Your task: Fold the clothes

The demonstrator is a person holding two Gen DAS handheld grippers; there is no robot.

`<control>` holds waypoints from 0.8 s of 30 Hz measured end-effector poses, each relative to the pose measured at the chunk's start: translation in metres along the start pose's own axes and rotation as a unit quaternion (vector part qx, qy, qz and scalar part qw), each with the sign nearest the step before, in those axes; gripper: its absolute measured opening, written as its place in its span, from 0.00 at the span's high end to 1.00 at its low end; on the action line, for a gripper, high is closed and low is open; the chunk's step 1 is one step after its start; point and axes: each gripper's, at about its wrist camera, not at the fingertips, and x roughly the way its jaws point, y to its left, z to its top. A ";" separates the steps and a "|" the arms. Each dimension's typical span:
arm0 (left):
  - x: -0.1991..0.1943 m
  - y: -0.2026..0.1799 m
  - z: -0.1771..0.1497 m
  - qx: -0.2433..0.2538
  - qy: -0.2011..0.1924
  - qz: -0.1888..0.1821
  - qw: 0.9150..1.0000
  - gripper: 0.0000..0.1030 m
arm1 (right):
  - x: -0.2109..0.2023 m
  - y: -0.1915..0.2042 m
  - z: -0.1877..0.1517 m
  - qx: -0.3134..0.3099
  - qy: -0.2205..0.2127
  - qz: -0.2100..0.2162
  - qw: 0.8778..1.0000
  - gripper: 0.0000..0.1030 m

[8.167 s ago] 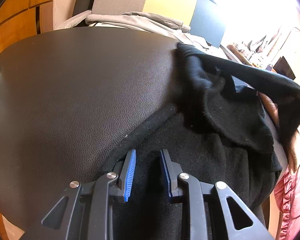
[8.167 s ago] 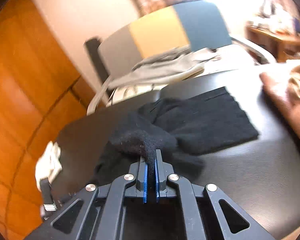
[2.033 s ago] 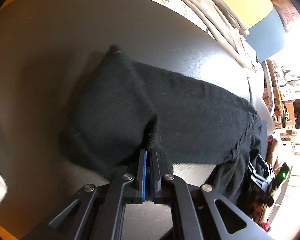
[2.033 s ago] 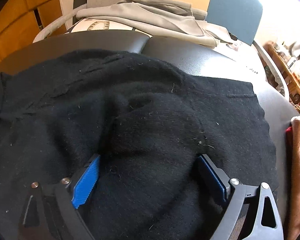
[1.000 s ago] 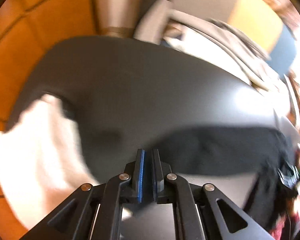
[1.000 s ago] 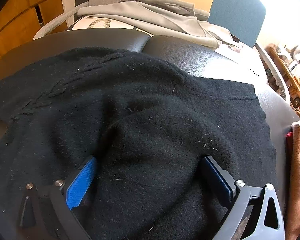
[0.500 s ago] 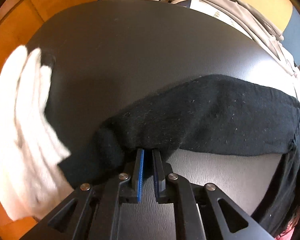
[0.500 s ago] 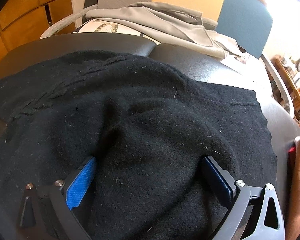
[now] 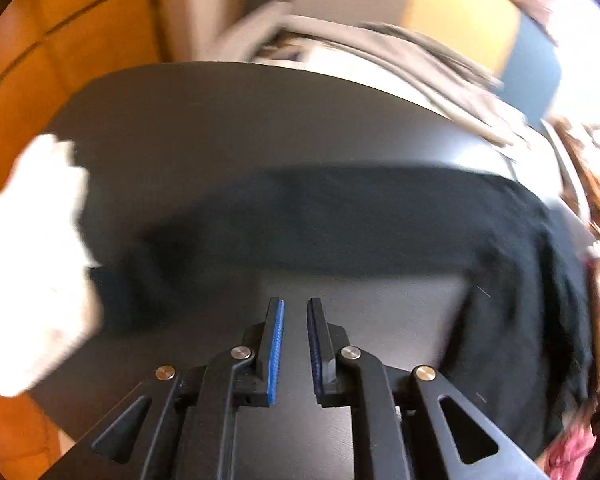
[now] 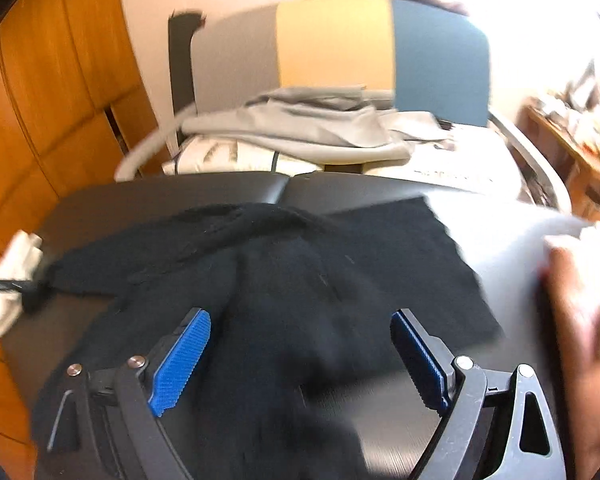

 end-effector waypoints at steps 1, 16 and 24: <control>0.002 0.007 -0.005 0.014 0.003 -0.018 1.000 0.89 | -0.017 -0.018 -0.016 0.005 -0.003 -0.017 1.000 0.10; 0.084 -0.155 -0.084 0.150 0.038 -0.090 0.984 0.88 | -0.031 -0.132 -0.149 0.104 0.079 -0.176 0.976 0.43; 0.088 -0.160 -0.090 0.127 0.029 -0.098 0.987 0.87 | -0.054 -0.144 -0.157 0.066 0.098 -0.240 0.963 0.89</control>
